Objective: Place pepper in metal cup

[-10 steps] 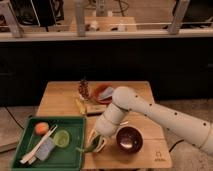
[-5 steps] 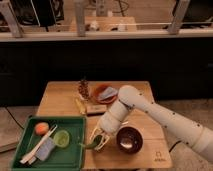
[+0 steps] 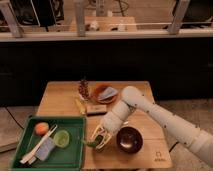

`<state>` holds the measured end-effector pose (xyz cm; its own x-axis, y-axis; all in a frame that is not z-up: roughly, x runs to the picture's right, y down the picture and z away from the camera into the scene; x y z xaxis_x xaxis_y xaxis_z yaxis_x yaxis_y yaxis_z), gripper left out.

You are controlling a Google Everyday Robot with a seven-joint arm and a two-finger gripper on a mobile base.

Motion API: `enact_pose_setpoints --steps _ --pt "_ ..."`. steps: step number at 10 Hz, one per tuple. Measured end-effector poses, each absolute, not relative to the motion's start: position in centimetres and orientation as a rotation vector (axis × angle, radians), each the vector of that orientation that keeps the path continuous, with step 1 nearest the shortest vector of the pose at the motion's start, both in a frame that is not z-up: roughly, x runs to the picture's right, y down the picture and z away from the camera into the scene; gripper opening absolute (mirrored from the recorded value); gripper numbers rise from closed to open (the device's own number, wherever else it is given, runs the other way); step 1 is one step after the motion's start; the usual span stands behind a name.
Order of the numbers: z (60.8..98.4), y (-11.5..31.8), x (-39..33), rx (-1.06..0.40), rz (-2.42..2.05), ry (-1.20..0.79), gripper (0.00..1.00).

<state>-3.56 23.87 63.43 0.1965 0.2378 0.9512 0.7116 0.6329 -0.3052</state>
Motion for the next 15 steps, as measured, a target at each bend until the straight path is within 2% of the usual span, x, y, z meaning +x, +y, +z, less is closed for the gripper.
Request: enact_pose_setpoints --steps 4,5,11,12,15 --pt "63.7 24.1 -4.0 -0.917 -0.342 -1.412 0.02" --pt "63.8 24.2 -4.1 -0.925 -0.326 -1.423 0.09" --pt "64.7 24.3 -4.5 -0.957 -0.259 -1.466 0.71" --pt "64.7 24.2 -4.5 -0.956 -0.256 -1.467 0.78" --pt "64.5 23.9 -4.5 -0.949 -0.256 -1.464 0.8"
